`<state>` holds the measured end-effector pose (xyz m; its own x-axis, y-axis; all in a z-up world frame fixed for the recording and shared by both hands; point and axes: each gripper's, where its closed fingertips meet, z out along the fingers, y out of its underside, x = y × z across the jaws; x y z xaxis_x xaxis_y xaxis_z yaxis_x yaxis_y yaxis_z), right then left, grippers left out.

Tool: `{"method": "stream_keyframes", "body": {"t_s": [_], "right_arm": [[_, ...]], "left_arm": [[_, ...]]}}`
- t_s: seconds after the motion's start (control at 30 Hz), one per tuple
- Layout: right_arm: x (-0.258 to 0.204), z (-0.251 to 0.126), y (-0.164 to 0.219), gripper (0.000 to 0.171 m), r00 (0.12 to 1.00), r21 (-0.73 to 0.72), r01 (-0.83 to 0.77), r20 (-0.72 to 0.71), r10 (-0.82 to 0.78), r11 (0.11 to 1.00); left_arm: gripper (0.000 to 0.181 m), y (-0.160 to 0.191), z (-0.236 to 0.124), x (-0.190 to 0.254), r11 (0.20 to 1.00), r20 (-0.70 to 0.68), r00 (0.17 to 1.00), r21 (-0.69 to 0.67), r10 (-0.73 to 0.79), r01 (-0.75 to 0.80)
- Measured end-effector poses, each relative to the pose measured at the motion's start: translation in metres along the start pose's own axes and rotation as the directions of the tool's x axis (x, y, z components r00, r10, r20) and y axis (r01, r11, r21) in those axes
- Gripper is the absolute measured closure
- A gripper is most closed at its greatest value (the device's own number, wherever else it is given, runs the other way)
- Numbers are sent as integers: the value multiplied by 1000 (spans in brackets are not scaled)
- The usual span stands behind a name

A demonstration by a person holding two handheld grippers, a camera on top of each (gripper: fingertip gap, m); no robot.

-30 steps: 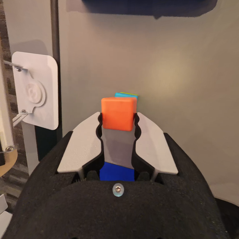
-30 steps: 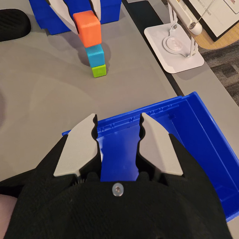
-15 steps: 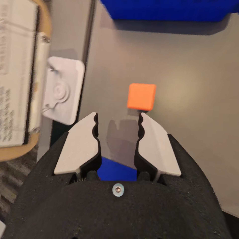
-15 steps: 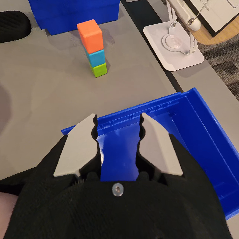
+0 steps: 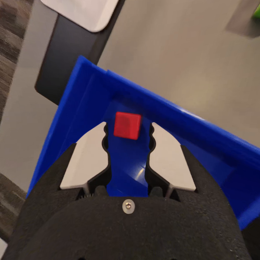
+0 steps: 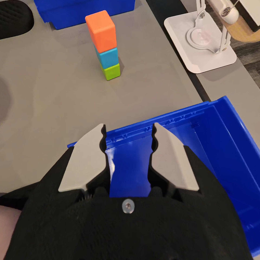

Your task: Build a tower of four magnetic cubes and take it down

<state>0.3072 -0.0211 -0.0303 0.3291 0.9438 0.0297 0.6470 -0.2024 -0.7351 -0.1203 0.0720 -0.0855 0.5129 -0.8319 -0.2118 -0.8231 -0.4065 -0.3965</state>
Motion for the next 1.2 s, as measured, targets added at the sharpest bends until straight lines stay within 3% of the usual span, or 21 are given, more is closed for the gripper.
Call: {"method": "stream_keyframes", "body": {"t_s": [0.2,0.3,0.43,0.57,0.7,0.83,1.0,1.2], "right_arm": [[-1,5,1,108,1000,-15,-1,12,2,1000],[-1,6,4,108,1000,-25,-12,17,12,1000],[0,4,5,108,1000,-21,-15,17,15,1000],[2,2,5,108,1000,-13,-18,14,18,1000],[4,1,5,108,1000,-14,-20,8,21,1000],[1,6,5,108,1000,-30,-11,16,12,999],[-5,8,5,108,1000,-52,2,25,-1,999],[-5,4,3,108,1000,-25,5,19,-4,1000]], "left_arm": [[123,28,44,-4,992,-7,1000,-124,-23,22],[130,32,52,-5,989,-12,999,-141,-44,42],[131,23,39,-5,996,-20,999,-82,-36,35],[131,10,-9,-24,999,90,996,-36,-16,19],[131,-37,-74,-23,996,161,987,90,-29,14],[132,-112,-101,44,981,56,996,178,69,-78],[132,-174,-84,136,947,-88,966,234,244,-218],[132,-189,-48,167,943,-123,943,168,309,-287]]}}
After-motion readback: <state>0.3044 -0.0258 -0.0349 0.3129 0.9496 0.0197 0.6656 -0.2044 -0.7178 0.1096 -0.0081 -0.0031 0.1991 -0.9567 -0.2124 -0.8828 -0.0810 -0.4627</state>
